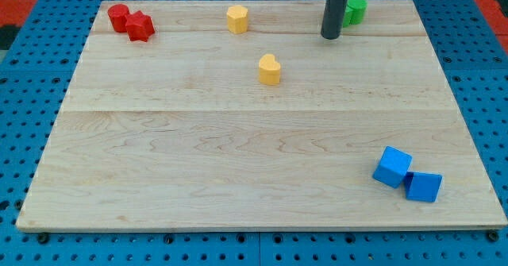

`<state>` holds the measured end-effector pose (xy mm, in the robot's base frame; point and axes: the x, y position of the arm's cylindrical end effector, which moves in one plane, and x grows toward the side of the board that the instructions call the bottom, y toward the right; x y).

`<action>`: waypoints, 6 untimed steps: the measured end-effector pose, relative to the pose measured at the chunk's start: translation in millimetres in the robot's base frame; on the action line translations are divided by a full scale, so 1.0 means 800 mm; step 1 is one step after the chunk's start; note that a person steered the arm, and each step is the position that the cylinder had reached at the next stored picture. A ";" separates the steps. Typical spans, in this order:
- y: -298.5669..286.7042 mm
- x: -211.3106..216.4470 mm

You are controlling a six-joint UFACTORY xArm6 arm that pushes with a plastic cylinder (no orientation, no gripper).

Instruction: Push the yellow hexagon left to the yellow heart

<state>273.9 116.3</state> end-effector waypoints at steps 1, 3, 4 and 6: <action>-0.019 -0.059; -0.193 -0.078; -0.238 -0.079; -0.137 0.001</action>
<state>274.9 6.6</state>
